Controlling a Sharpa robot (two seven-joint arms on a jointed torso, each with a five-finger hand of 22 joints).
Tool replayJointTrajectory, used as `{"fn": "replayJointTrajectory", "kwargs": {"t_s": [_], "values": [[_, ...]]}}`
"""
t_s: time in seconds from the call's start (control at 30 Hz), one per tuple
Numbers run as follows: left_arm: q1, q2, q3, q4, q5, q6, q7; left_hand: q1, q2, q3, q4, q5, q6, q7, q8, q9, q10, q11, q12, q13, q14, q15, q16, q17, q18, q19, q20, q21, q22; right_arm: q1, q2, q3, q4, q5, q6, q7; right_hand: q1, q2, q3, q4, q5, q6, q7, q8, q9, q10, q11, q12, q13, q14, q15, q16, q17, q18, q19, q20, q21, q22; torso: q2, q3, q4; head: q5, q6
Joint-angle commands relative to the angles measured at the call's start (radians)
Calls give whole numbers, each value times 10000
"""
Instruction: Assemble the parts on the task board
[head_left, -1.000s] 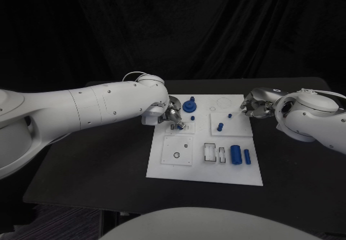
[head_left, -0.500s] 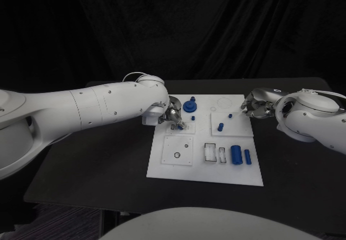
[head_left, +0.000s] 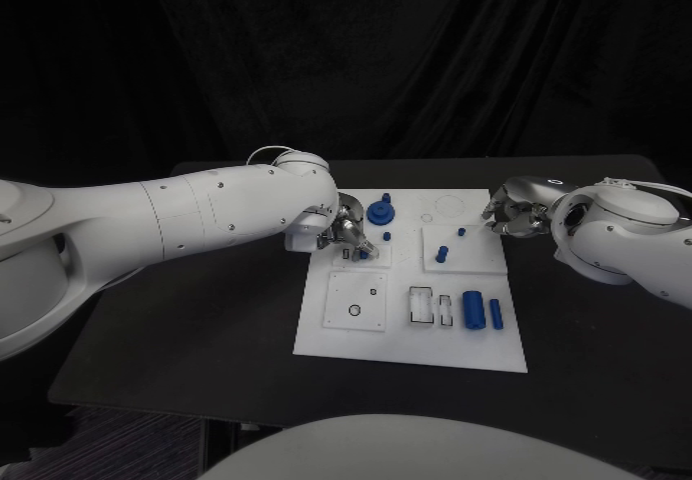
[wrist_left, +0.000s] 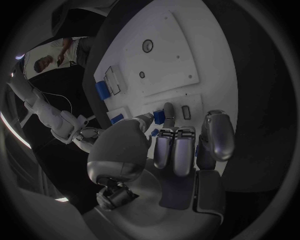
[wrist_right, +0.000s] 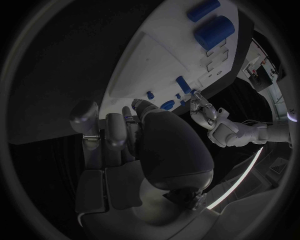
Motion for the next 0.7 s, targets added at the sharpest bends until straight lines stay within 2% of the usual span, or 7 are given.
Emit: {"fn": "replayJointTrajectory", "kwargs": {"t_s": [0.03,0.1,0.2,0.33,0.57,0.7], "values": [[-131,19,-56,30,101,190,76,-333,135,-355,98,36,22,72,-127,-87,1059,74,35,2635,1020,76,26,2635,-61,-47,63,-95,1597,-21,-2,6,6,-36,119,-189,-57,-7,57,6,60,24,56,-40,-16,-50,13,-39,336,-50,-13,-35,-14,135,-49,-13,-35,979,5,-1,0,5,-2],[-134,10,-56,27,101,180,41,-420,217,-449,104,60,26,74,-156,-103,1059,75,35,2635,1020,77,26,2635,-59,-48,66,-102,1595,-21,-4,6,7,-36,127,-191,-57,-7,57,6,60,24,56,-40,-16,-50,13,-39,336,-50,-13,-35,-14,135,-49,-13,-35,979,4,0,3,-2,-2],[-139,-9,-56,21,101,151,0,-475,415,-548,85,351,17,74,-219,-133,1059,76,35,2635,1020,78,26,2635,-54,-56,69,-125,1589,-21,-7,6,9,-36,141,-195,-57,-7,57,6,60,24,56,-40,-16,-50,13,-39,336,-50,-13,-35,-14,135,-49,-13,-35,979,1,0,1,1,-2],[-143,-31,-56,19,101,126,-36,-402,490,-571,48,526,10,71,-253,-143,1059,75,35,2635,1020,78,26,2635,-54,-55,70,-127,1589,-21,-8,6,10,-36,159,-202,-64,-1,73,-1,61,28,61,-40,-18,-57,20,-44,330,-57,-7,-49,-27,135,-51,-10,-53,976,-3,0,-3,10,-2],[-149,-114,-56,63,101,-202,75,-374,507,-576,38,580,41,64,-242,-136,1059,70,35,2635,1020,76,26,2635,-65,-29,69,-77,1605,-21,-15,6,12,-36,166,-209,-64,-1,73,-1,61,28,61,-40,-18,-57,20,-44,330,-57,-7,-49,-27,135,-51,-10,-53,976,-1,1,-2,9,-2],[-151,-195,-56,120,101,-394,149,-5,534,-486,-178,970,84,25,-227,-91,1059,35,35,2635,1020,51,26,2635,-70,2,48,-36,1617,-21,-31,6,16,-36,166,-211,-64,-1,73,-1,61,28,61,-40,-18,-57,20,-44,330,-57,-7,-49,-27,135,-51,-10,-53,976,-1,0,-5,7,-2]]}}
